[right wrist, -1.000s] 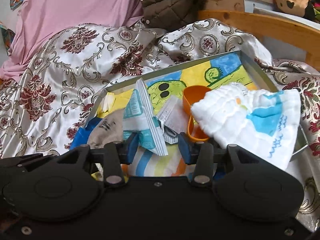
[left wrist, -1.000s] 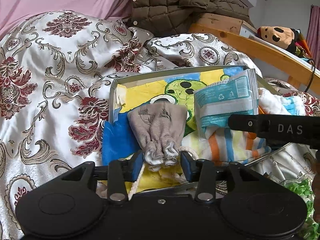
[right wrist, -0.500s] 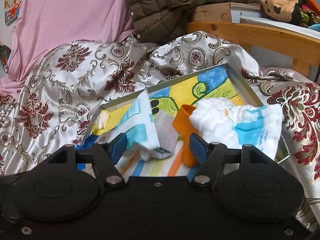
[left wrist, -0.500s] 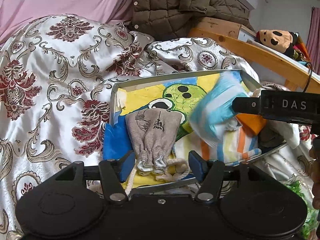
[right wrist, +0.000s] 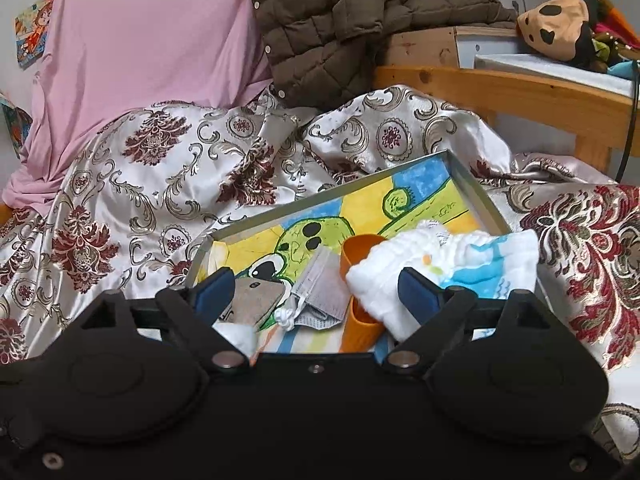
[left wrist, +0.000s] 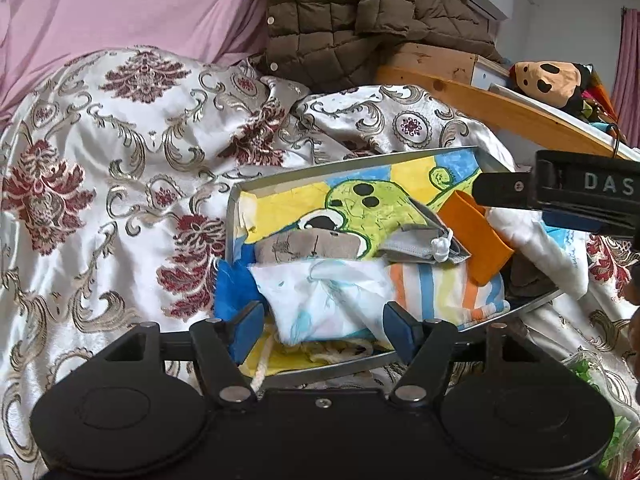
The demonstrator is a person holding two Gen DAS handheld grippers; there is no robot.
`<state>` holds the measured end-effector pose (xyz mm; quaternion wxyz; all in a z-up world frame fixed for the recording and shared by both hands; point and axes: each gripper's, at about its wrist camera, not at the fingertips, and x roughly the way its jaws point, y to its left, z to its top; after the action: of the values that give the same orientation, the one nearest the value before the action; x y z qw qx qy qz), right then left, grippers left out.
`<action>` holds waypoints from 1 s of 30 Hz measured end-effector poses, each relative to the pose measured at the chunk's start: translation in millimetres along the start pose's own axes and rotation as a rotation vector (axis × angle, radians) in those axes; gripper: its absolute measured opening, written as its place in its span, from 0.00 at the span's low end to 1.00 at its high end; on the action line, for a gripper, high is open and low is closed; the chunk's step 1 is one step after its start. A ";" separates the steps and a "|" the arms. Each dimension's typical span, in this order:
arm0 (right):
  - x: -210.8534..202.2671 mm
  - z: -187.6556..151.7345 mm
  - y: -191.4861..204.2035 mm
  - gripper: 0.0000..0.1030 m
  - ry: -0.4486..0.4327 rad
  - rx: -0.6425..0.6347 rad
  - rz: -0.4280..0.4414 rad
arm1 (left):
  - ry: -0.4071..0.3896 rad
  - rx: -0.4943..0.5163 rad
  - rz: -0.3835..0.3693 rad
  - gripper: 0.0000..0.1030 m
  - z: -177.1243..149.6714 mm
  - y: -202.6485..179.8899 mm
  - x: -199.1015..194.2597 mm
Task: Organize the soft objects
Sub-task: 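Withdraw both open tools from the tray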
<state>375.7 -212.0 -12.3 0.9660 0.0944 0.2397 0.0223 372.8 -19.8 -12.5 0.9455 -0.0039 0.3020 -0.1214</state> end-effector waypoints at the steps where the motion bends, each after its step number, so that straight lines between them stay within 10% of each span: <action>1: -1.5 -0.1 -0.1 0.86 -0.001 -0.003 0.002 | 0.001 0.005 0.006 0.67 -0.2 0.0 -0.2; 30: -151.5 -11.0 -30.2 0.99 -0.179 0.020 0.117 | -0.201 -0.191 0.090 0.99 6.2 -4.6 -142.5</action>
<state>236.6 -253.2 41.9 0.9796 0.1193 0.1466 0.0679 263.0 8.4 74.2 0.9708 -0.0924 0.2159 -0.0485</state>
